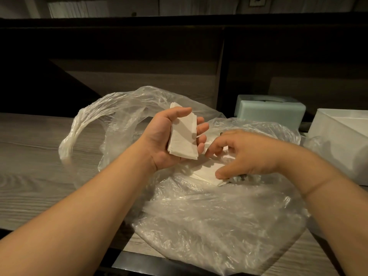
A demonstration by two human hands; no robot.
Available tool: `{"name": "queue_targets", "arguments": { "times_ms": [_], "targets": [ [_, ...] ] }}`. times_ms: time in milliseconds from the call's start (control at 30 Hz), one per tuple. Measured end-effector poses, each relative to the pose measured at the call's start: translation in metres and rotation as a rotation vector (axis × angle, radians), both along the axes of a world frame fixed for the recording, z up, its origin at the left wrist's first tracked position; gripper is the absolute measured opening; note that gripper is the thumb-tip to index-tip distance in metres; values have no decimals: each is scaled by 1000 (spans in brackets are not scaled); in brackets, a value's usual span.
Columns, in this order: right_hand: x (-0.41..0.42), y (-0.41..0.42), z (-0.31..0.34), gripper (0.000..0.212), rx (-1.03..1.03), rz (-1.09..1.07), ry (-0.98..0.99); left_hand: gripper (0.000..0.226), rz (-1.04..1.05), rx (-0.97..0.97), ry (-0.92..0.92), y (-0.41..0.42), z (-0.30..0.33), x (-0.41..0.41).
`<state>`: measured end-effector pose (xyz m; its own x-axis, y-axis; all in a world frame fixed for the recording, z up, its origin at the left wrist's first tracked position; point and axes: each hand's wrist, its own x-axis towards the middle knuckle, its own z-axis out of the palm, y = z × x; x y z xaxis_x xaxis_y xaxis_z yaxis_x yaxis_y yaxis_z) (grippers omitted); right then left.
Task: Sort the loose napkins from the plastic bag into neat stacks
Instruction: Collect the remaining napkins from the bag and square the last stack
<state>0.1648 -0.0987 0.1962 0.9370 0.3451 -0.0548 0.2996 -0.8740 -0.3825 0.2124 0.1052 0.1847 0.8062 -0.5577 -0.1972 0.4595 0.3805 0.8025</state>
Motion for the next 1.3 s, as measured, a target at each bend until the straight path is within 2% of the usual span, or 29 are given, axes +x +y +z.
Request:
{"name": "queue_targets", "arguments": {
  "times_ms": [133,367,733,1000,1067,1167,1300],
  "targets": [
    [-3,1,1,50,-3,63,61,57,-14,-3,13,0,0,0],
    [-6,3,3,39,-2,122,124,64,16,8,-9,-1,2,-4],
    [0,4,-5,12,95,85,86,65,27,21,-12,-2,3,-3],
    [1,5,-7,9,101,73,80,68,18,29,-17,-1,2,-2],
    [0,6,-7,17,98,69,76,68,17,27,-14,-1,1,-2],
    [-1,8,-6,19,117,59,72,67,21,29,-15,-1,1,-2],
    [-1,9,-6,8,194,35,-52,58,24,19,-8,-1,0,0]
  ]
}}
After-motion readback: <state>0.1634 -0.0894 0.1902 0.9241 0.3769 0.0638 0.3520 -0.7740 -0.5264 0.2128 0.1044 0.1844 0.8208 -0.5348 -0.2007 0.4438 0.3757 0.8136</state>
